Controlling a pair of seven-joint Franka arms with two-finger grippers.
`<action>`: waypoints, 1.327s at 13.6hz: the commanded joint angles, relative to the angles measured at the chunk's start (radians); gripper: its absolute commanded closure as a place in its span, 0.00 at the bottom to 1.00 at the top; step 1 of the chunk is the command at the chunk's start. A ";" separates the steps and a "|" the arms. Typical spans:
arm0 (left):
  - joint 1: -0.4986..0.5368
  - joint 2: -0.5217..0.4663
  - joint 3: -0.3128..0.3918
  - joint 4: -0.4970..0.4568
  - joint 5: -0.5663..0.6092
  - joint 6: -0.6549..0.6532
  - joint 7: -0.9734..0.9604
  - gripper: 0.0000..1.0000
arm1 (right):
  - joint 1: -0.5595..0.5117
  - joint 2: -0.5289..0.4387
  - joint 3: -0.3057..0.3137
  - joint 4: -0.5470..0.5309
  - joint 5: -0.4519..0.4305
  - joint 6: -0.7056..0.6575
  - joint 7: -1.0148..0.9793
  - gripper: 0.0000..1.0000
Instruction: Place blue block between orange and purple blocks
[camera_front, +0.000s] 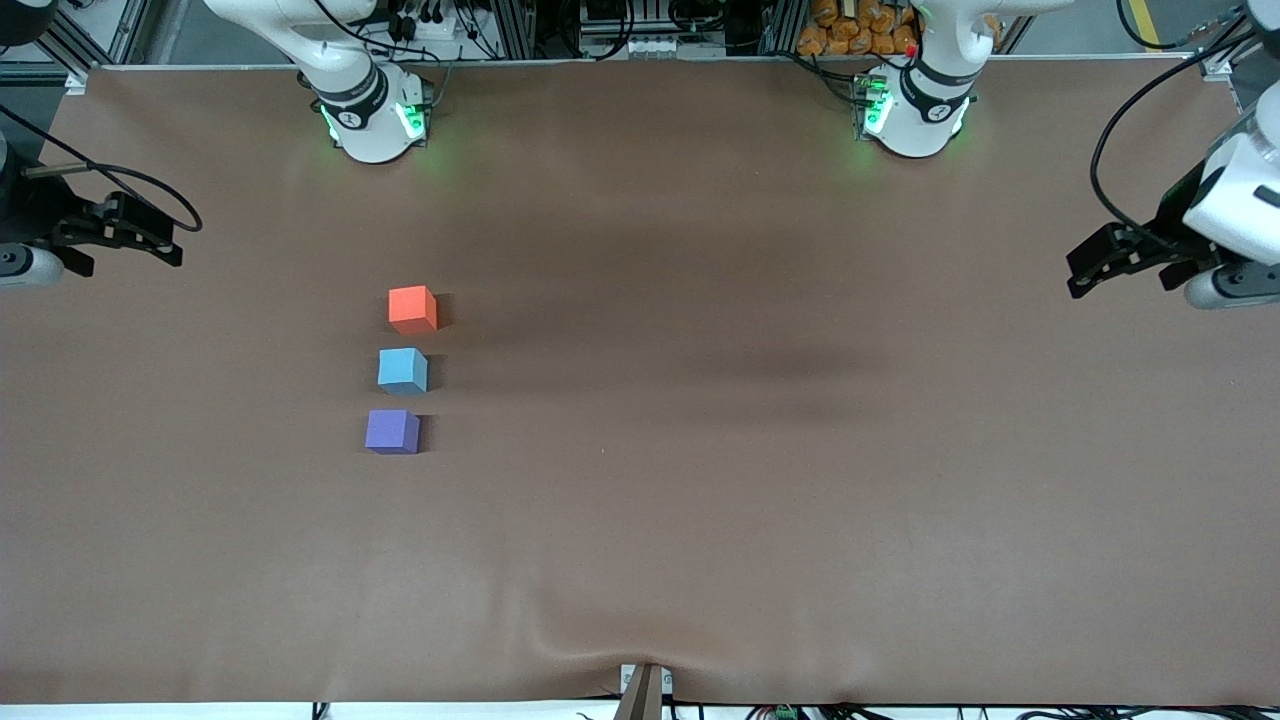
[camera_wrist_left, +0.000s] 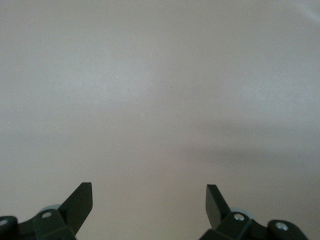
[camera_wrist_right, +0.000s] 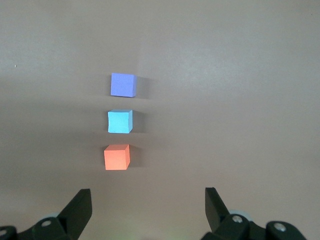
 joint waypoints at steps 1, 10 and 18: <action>0.012 -0.019 -0.007 0.011 -0.007 -0.032 0.002 0.00 | -0.011 0.000 0.002 0.023 0.011 -0.029 -0.003 0.00; 0.009 -0.016 -0.015 -0.002 -0.022 -0.047 -0.012 0.00 | -0.011 -0.015 0.003 0.021 0.009 -0.052 0.049 0.00; 0.009 -0.007 -0.015 0.018 -0.022 -0.050 -0.007 0.00 | -0.011 -0.015 0.003 0.023 0.009 -0.052 0.046 0.00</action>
